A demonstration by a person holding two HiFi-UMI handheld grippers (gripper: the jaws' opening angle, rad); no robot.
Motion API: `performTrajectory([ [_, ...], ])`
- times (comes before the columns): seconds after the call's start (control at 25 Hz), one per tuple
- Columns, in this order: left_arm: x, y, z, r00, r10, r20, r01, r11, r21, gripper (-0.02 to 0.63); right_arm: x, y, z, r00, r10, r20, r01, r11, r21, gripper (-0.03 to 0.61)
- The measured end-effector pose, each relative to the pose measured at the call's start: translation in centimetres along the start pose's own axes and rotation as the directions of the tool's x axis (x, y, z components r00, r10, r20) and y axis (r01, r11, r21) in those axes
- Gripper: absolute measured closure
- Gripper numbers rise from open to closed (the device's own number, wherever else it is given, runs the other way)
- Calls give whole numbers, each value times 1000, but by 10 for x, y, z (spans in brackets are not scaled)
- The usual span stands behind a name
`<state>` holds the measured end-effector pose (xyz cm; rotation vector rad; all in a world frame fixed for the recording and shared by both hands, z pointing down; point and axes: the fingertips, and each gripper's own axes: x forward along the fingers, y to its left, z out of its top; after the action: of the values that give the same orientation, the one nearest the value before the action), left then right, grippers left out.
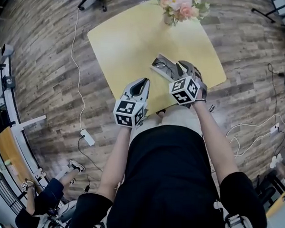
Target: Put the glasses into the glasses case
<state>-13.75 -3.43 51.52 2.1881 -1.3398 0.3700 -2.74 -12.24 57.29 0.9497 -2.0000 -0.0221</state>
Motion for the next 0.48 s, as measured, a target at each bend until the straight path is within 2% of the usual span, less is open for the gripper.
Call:
performTrajectory([
  [0.32,3,-8,0,1000,-6,-5,6,1000,13,578,5,-9,-32,998,-6,-65,7,1000,12,491],
  [0.48,2,-10,-3,1000,-4,-14,4,1000,14,578,4,-8,-36,998,-3,-61,4,1000,16,485],
])
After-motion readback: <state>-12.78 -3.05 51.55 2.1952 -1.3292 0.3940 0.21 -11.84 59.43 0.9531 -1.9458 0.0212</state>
